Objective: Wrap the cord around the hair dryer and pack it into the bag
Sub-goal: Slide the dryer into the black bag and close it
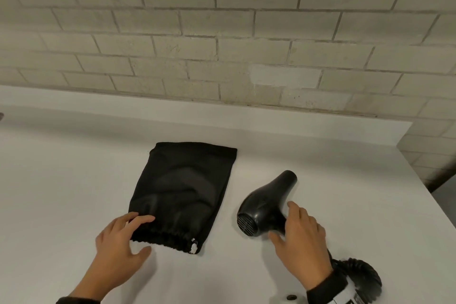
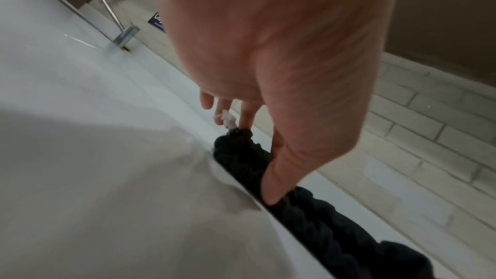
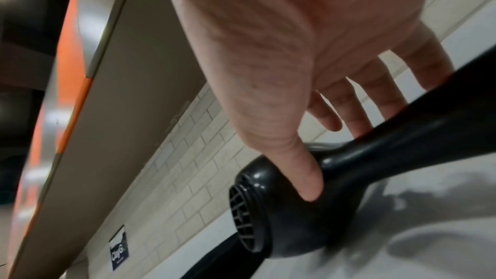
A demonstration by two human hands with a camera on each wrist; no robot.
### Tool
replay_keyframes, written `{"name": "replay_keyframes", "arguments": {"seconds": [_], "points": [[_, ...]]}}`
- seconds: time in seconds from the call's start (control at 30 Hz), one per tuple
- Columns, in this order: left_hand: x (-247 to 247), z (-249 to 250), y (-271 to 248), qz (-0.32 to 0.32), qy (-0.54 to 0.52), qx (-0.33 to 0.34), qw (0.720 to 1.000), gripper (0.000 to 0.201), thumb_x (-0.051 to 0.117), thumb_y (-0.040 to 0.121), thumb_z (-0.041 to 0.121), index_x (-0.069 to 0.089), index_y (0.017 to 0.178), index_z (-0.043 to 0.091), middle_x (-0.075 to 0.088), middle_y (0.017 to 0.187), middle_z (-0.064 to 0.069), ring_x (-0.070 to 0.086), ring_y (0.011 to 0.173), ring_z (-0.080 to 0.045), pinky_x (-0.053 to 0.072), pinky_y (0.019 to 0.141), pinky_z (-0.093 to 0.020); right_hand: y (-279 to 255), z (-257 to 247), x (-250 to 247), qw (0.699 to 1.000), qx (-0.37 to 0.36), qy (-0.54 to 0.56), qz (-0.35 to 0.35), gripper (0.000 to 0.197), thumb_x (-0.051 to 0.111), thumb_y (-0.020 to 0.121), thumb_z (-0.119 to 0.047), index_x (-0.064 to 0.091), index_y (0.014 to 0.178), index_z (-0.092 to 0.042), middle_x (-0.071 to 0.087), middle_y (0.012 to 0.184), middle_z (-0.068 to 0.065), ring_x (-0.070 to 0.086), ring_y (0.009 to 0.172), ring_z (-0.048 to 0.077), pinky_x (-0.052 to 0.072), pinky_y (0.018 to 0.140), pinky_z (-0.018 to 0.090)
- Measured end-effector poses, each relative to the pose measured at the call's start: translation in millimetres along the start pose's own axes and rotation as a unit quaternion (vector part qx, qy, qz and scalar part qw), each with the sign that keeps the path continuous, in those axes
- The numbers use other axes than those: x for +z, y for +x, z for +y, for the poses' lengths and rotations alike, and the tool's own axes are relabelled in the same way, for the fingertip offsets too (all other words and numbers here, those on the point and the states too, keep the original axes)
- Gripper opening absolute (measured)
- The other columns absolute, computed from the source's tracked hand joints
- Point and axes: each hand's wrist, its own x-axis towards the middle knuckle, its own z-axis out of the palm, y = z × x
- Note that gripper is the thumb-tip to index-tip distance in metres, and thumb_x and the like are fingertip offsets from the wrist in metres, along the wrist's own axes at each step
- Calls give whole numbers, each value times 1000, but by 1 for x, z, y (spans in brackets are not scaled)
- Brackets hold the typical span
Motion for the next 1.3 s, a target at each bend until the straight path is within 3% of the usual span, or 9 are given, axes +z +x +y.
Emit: {"name": "replay_keyframes", "arguments": {"seconds": [0.07,0.13,0.27,0.43,0.57,0.7,0.9,1.0,1.3], "points": [[3,0,4,3,-73,34,997,51,83,77,19,57,110,47,58,121,3,58,104,-16,46,95,-31,3,8,2,1000,1,-1,-22,49,52,94,-45,35,135,-22,54,120,-3,55,109,18,45,93,33],[8,7,12,0,-94,68,993,42,82,79,19,61,109,42,59,113,6,58,95,-10,45,82,-16,4,17,5,999,-9,11,-49,40,50,96,-44,40,129,-25,56,114,-5,57,103,17,48,87,33],[22,36,25,-26,-93,117,988,25,76,84,33,62,104,40,56,104,15,57,92,-6,43,80,-14,1,30,7,996,-31,26,-78,25,51,97,-37,47,121,-30,54,101,-10,55,92,11,50,84,31],[37,80,38,-9,-103,157,982,10,66,91,35,56,92,35,55,87,15,56,75,-3,42,67,-12,-12,46,1,996,-37,34,-78,32,49,98,-37,44,129,-31,52,103,-10,53,93,10,48,83,27],[41,108,46,14,-134,176,975,6,58,96,37,53,94,34,58,85,15,58,74,-4,48,67,-17,-30,59,-15,990,-47,120,-51,38,55,95,-34,48,133,-31,56,101,-14,56,92,5,46,80,18],[33,134,52,23,-167,200,965,6,57,97,34,53,94,32,59,83,13,57,73,-6,44,63,-15,-52,52,-53,973,-113,198,-41,37,59,92,-33,49,123,-50,62,106,-21,58,104,-2,46,87,16],[19,167,51,-3,-292,217,931,4,62,96,25,62,99,28,66,91,11,61,86,2,48,71,-9,-60,32,-85,935,-208,183,-223,39,51,95,-52,41,132,-48,51,120,-20,48,119,-1,36,99,15],[14,173,48,-15,-312,232,921,8,61,96,23,63,103,27,67,95,13,63,89,1,50,72,-10,-55,30,-79,924,-244,130,-265,38,45,96,-56,36,132,-55,45,120,-28,42,121,-5,33,104,18],[13,164,22,-43,-290,330,897,16,58,98,21,62,103,35,64,98,23,61,95,-2,43,81,-8,-27,46,-45,944,-211,159,-196,41,46,96,-53,41,136,-46,54,109,-22,54,102,-1,46,91,22]]}}
